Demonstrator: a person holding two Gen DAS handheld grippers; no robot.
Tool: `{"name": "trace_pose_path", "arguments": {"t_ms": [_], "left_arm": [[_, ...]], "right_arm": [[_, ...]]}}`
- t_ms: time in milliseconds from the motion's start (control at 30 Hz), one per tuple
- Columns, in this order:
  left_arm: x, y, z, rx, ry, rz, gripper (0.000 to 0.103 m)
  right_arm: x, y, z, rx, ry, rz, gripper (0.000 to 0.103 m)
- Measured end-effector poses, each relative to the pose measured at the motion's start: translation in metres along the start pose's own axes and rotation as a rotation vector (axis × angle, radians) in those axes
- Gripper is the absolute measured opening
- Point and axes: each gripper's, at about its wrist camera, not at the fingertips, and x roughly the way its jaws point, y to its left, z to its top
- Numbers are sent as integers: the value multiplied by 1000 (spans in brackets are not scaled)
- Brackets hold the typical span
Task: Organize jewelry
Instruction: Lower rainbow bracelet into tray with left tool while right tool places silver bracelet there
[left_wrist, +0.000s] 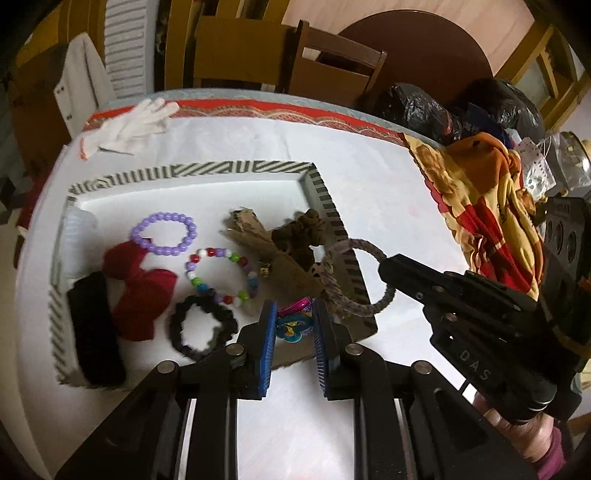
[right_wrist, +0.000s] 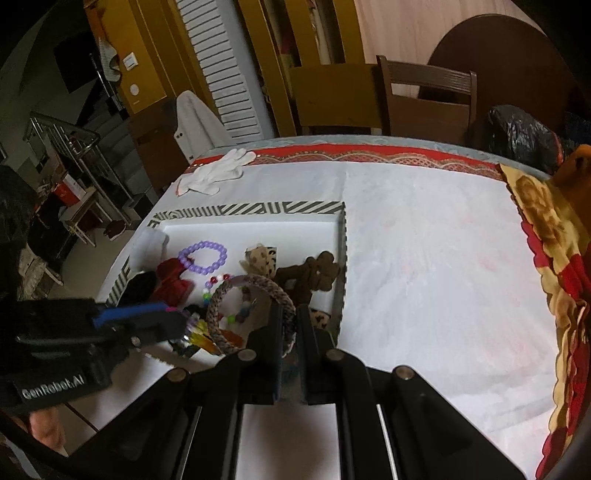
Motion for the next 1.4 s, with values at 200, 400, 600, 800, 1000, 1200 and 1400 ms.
{"name": "trace_pose_path", "arguments": {"t_ms": [200, 400, 600, 800, 1000, 1200, 1400], "left_arm": [[27, 18, -2, -44, 44, 13, 32], [37, 45, -13, -93, 71, 52, 32], [35, 62, -20, -134, 69, 61, 32], [34, 72, -23, -155, 60, 63, 32], [34, 76, -21, -161, 53, 64, 32], [34, 76, -22, -157, 52, 66, 32], [34, 77, -20, -164, 50, 68, 32]], "right_arm": [[22, -3, 16, 8, 15, -5, 7], [54, -2, 41, 23, 48, 14, 7], [104, 10, 66, 35, 115, 37, 7], [140, 32, 78, -15, 151, 22, 7], [162, 42, 84, -36, 167, -5, 7], [177, 41, 84, -32, 181, -39, 7], [181, 38, 86, -3, 180, -41, 7]]}}
